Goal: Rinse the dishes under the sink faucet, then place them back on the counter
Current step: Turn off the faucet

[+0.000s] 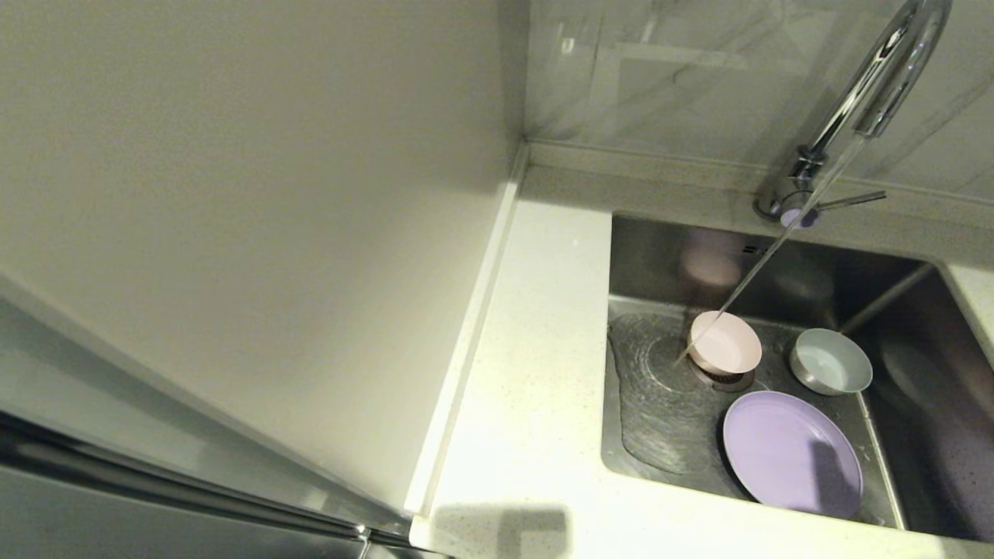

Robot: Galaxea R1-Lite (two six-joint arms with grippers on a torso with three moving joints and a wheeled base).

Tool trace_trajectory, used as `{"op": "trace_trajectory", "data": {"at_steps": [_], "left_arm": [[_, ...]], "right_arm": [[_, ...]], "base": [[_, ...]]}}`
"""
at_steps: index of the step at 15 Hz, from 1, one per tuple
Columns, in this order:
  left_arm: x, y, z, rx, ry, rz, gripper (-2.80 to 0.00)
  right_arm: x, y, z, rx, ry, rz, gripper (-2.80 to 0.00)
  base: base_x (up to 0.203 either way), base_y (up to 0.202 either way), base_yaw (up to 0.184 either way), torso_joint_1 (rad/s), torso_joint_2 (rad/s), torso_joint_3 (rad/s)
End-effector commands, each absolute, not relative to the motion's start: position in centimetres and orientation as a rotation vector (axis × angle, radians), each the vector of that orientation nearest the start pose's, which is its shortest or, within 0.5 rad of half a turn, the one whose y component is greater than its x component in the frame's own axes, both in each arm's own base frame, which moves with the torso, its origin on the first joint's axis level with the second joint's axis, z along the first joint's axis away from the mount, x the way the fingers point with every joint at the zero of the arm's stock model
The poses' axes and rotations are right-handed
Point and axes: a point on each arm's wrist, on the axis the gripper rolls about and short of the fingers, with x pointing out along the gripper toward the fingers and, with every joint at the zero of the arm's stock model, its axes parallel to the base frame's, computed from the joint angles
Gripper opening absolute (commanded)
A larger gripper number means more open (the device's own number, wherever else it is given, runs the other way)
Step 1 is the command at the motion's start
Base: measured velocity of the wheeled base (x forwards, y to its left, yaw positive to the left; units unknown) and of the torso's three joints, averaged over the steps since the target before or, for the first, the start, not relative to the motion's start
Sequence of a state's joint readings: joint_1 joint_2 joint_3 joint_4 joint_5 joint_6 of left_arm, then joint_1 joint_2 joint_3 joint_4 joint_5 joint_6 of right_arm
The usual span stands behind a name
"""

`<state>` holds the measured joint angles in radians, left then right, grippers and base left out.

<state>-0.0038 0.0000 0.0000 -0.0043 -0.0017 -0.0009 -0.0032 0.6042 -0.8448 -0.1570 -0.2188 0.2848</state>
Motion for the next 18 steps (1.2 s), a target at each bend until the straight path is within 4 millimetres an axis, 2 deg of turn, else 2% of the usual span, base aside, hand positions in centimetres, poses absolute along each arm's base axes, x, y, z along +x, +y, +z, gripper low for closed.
{"op": "trace_trajectory", "data": {"at_steps": [1, 4, 6, 7, 10, 15, 18], "left_arm": [[-2.3, 0.0, 7.6, -0.002, -0.003, -0.006, -2.8], [-2.3, 0.0, 7.5, -0.002, -0.002, -0.006, -2.8], [-2.3, 0.0, 7.5, -0.002, -0.002, -0.005, -2.8], [-2.3, 0.0, 7.5, -0.002, -0.002, -0.005, -2.8], [-2.3, 0.0, 7.5, -0.002, -0.002, -0.005, -2.8], [-2.3, 0.0, 7.5, -0.002, -0.002, -0.005, -2.8], [-2.3, 0.0, 7.5, -0.002, -0.002, -0.006, -2.8]], "right_arm": [[8.3, -0.6, 33.8, 0.398, -0.211, -0.2, -2.8], [15.0, -0.8, 32.4, 0.594, -0.01, -0.223, -2.8], [18.6, -1.3, 31.5, 0.845, 0.103, -0.208, -2.8], [19.6, -2.0, 31.2, 0.962, 0.156, -0.17, -2.8], [21.4, -5.3, 31.2, 1.114, 0.202, -0.132, -2.8], [23.9, -12.5, 33.7, 1.288, 0.179, -0.018, -2.8], [26.1, -15.6, 32.4, 1.369, 0.209, 0.018, -2.8]], "base": [[0.0, 0.0, 0.0, 0.0, 0.0, 0.0], [0.0, 0.0, 0.0, 0.0, 0.0, 0.0], [0.0, 0.0, 0.0, 0.0, 0.0, 0.0], [0.0, 0.0, 0.0, 0.0, 0.0, 0.0], [0.0, 0.0, 0.0, 0.0, 0.0, 0.0], [0.0, 0.0, 0.0, 0.0, 0.0, 0.0], [0.0, 0.0, 0.0, 0.0, 0.0, 0.0]]}}
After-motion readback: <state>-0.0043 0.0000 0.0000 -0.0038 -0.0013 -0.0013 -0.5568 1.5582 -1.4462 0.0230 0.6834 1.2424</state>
